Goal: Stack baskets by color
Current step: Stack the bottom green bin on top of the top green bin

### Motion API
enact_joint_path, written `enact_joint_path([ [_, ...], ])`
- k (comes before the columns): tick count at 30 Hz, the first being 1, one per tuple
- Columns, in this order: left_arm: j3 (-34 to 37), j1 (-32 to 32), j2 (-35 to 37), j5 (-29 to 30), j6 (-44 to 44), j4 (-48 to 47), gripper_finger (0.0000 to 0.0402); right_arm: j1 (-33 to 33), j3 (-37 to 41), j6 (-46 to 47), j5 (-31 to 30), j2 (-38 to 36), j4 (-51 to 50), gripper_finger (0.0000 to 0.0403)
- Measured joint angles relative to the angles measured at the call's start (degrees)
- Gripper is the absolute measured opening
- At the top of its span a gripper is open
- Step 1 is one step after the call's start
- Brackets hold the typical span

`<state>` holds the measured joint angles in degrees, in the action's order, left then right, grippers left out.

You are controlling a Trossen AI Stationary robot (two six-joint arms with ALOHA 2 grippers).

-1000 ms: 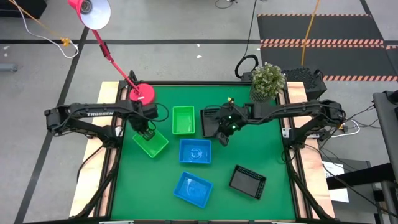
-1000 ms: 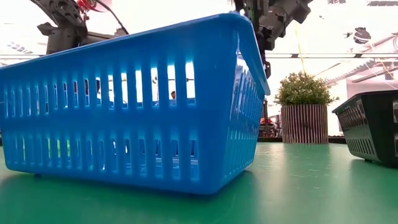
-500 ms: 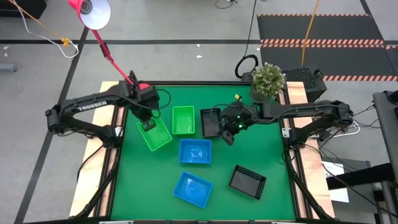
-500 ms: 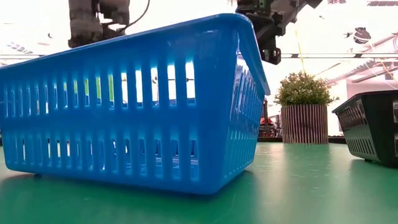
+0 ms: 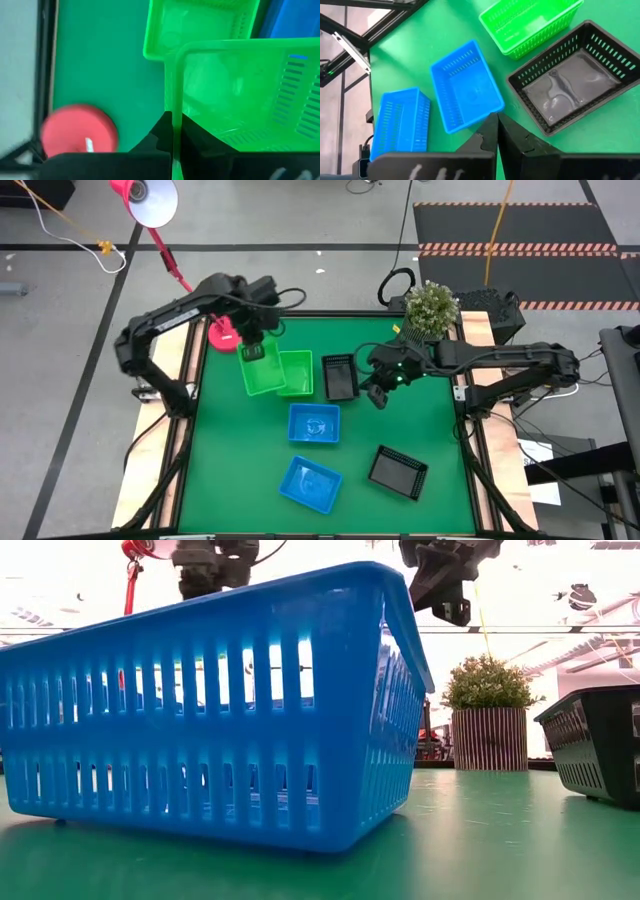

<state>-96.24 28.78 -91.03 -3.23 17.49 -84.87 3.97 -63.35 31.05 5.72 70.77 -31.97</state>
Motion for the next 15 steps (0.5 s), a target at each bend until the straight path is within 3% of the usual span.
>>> enact_joint_path([
  [7, -10.7, 0.24, -8.74, -0.38, 10.98, -2.36, 0.0007, -0.13, 0.02, 1.26, 0.15, -0.61, -0.51, 0.0],
  [15, -13.91, 0.24, -15.57, -0.99, 19.9, -1.48, 0.0009, -1.69, 0.02, 1.29, 0.05, -1.03, -1.81, 0.0],
])
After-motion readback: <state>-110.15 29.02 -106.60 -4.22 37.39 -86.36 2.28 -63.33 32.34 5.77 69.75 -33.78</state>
